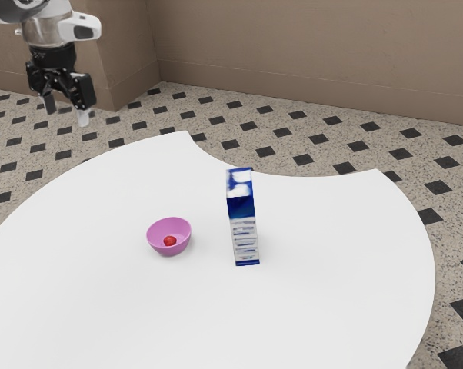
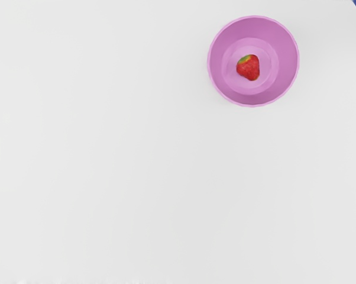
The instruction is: Take strawberry from the bowl
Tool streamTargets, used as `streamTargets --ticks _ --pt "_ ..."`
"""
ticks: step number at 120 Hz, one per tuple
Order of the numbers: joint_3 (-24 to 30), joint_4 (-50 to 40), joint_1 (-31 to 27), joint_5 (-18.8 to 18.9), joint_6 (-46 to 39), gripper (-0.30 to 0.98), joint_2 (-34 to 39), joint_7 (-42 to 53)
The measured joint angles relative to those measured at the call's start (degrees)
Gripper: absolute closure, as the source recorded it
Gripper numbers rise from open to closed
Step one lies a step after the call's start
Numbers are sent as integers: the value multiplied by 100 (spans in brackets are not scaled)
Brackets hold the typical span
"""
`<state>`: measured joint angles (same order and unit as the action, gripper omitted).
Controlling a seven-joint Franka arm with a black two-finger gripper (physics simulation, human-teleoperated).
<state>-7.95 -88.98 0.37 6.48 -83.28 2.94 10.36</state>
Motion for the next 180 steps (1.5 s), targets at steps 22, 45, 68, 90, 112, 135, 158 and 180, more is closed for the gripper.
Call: streamTargets --ticks 22,45,68,90,112,135,158,180 --pt "81 -111 195 27 -100 0 -12 -205" --pt "66 -1457 352 -4 -646 0 26 -569" --pt "65 -1923 132 -443 -1904 0 -568 -1581" --pt "66 -1806 488 -887 -2926 0 -1450 -2923" --pt "58 -1684 466 -1034 -3543 6 -1840 -3928" --pt "57 -1969 405 -1044 -3859 27 -1819 -4504" --pt "53 -1924 337 -1038 -4062 34 -2137 -4567" --pt "48 -1915 298 -928 -4289 36 -2356 -4338"
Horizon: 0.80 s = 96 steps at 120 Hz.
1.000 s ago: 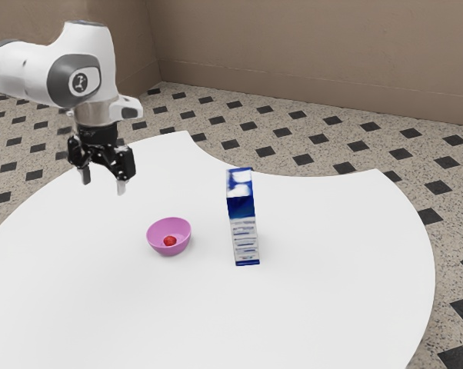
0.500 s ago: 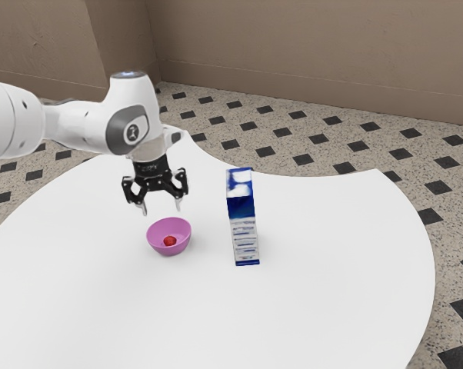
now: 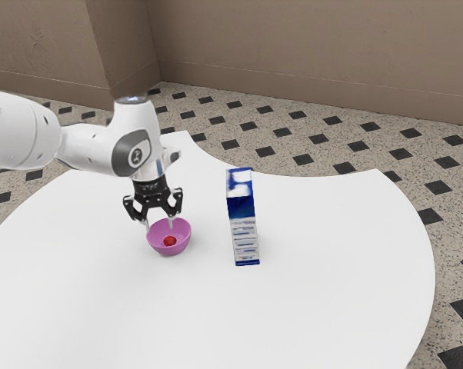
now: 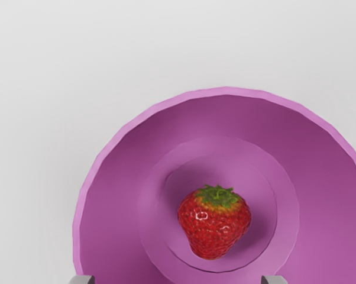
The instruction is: Take strawberry from the bowl
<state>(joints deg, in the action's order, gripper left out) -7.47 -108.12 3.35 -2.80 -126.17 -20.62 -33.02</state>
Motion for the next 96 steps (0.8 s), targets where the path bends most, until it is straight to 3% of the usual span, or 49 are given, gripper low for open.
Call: streamTargets --ticks 36,65,96 --pt "0 -81 136 108 -310 36 91 218" --pt "-2 -350 139 -151 -483 36 148 286" --pt "0 -158 131 -142 -593 36 -150 342"
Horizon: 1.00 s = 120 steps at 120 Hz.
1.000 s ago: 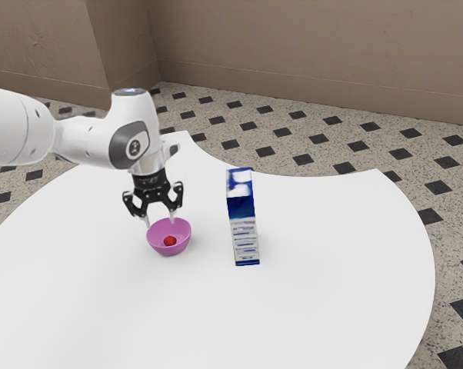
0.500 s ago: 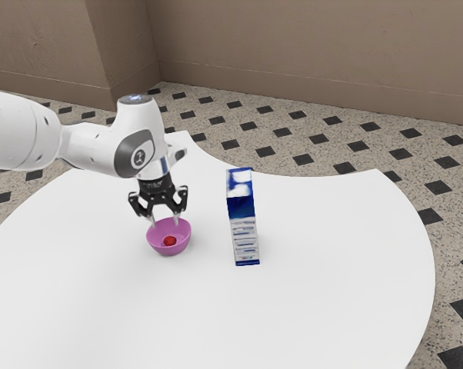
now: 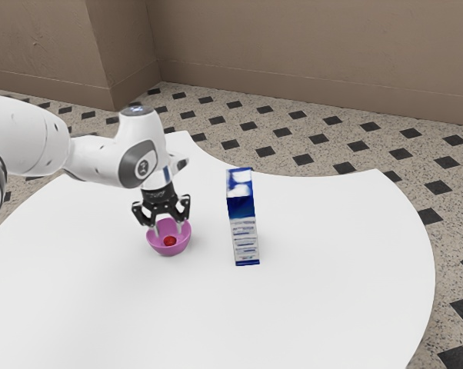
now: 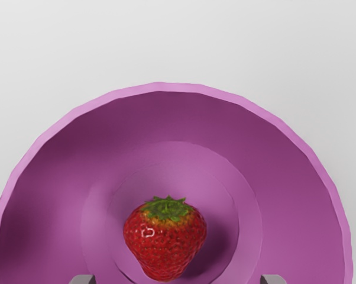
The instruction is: Take strawberry from the bowl
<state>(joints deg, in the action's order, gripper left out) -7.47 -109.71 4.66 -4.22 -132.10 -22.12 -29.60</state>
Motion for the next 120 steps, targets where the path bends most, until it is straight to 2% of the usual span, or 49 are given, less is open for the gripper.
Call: streamTargets --ticks 120 --pt "-7 167 -79 -56 -189 36 -380 90"
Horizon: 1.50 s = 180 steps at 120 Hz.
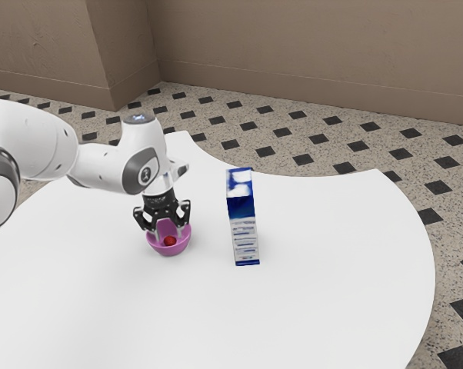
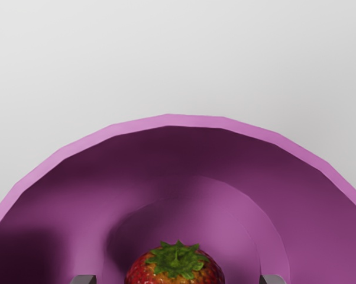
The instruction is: Take strawberry from the bowl
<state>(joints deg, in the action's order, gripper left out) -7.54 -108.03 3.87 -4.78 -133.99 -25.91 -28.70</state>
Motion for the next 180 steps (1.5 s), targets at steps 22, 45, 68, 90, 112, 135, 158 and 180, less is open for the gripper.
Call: streamTargets --ticks 22,45,68,90,112,135,158,180 --pt "-1 -1 0 -11 -34 36 -42 1" --pt "-1 -17 -7 -22 -74 36 -62 2" --pt "-1 -18 -9 -26 -122 36 -84 3" --pt "2 -18 -11 -30 -156 36 -104 3" --pt "-1 -18 -2 -106 -175 44 -117 3" --pt "-1 -25 0 -155 -183 56 -111 -10" --pt "-2 -26 -2 -126 -198 59 -131 -65" --pt "2 -26 -8 -105 -208 59 -170 -124"
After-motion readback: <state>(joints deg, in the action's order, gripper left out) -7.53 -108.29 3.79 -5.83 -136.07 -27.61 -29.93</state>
